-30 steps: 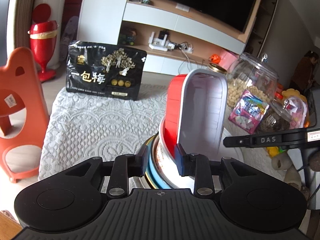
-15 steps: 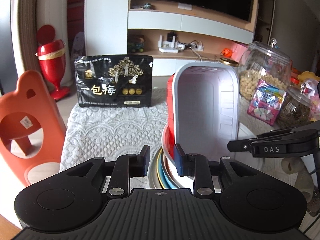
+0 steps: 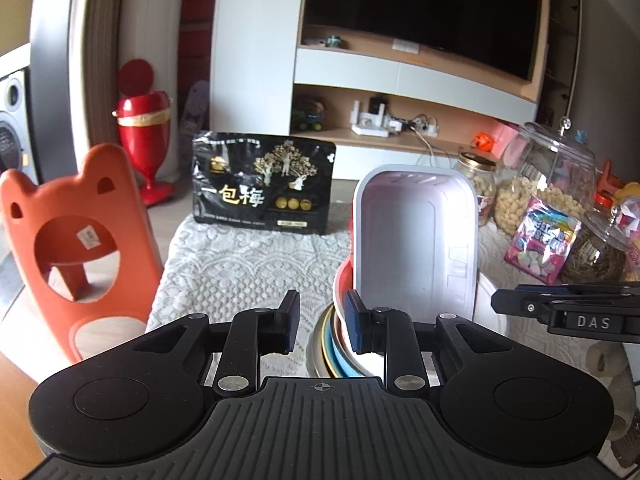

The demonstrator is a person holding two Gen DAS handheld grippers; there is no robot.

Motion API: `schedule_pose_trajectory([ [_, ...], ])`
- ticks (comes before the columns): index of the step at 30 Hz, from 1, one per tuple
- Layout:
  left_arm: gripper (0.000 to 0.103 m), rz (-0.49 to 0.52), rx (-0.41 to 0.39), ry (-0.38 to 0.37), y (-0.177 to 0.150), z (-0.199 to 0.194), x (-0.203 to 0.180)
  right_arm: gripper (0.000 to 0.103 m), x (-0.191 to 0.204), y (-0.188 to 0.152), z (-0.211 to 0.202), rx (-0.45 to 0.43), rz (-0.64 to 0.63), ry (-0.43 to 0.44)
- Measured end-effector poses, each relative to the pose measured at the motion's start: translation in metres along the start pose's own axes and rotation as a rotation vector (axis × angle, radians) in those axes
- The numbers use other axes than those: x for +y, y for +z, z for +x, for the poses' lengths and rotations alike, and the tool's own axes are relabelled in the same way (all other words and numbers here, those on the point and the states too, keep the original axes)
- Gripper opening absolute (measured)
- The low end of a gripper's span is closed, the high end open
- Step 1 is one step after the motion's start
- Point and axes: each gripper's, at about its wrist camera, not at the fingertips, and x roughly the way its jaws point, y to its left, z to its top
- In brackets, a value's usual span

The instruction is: Organize plates and bowls

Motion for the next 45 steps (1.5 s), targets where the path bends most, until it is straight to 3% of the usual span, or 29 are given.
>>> schedule_pose_trajectory([
  [2, 0.027, -0.022, -0.034, 0.003, -0.015, -0.019, -0.010, 0.050, -0.001, -0.017, -0.018, -0.034, 0.006, 0.010],
  [6, 0.024, -0.102, -0.098, -0.048, -0.076, -0.046, -0.029, 0.050, 0.000, -0.067, -0.044, -0.066, -0.011, -0.005],
  [12, 0.016, 0.025, -0.070, -0.072, -0.133, -0.078, -0.072, 0.050, 0.006, -0.130, -0.076, -0.050, 0.009, -0.022],
  [16, 0.016, 0.021, -0.127, -0.078, -0.143, -0.104, -0.081, 0.050, 0.024, -0.142, -0.096, -0.107, -0.069, -0.032],
  [20, 0.017, 0.072, -0.158, 0.018, -0.150, -0.117, -0.094, 0.058, 0.035, -0.146, -0.115, -0.181, -0.092, 0.012],
  [23, 0.017, 0.103, -0.165, 0.064, -0.153, -0.119, -0.100, 0.059, 0.043, -0.150, -0.118, -0.193, -0.120, -0.002],
  [45, 0.017, 0.075, -0.119, 0.058, -0.153, -0.115, -0.094, 0.059, 0.045, -0.152, -0.113, -0.172, -0.108, -0.019],
])
